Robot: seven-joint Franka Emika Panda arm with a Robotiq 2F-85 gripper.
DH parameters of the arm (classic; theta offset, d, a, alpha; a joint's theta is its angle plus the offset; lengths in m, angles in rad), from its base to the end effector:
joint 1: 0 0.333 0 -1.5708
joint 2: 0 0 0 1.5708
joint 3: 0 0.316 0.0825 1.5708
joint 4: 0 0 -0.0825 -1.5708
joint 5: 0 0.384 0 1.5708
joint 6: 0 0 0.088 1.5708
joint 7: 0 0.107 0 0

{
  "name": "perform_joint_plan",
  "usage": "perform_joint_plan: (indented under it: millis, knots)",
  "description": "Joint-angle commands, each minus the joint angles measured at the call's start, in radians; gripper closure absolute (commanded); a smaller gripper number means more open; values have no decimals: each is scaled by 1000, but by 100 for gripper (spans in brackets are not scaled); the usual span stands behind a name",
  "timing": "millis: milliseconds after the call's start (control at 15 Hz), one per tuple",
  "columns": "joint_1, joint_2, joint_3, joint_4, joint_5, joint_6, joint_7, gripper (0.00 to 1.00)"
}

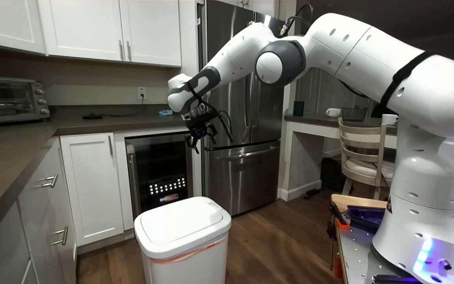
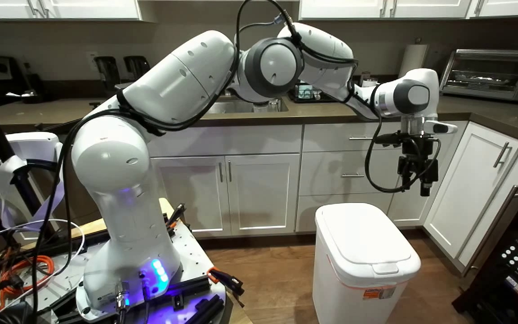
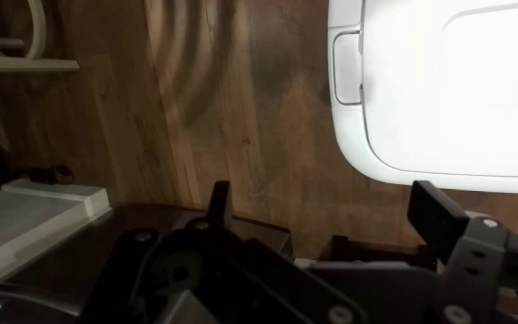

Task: Open the bin top

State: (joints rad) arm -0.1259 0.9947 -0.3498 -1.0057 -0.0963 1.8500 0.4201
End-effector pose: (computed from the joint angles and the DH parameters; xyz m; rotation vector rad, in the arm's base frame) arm 0.7182 -0.2711 0.2600 2.5701 -0.9788 -0.1487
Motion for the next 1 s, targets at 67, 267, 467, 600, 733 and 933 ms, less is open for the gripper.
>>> perform_joint_plan:
  millis: [67,267,467,600,733,933]
  knots:
    - [-40,19,3,55,52,-112,103,0]
    - [-53,-11,15,-15,110,-106,167,0]
    - [-72,-32,22,-98,184,-59,189,0]
    - [-88,-34,26,-144,212,-20,128,0]
    - [-115,-26,37,-171,228,12,68,0]
    - [-114,7,28,-146,211,9,68,0]
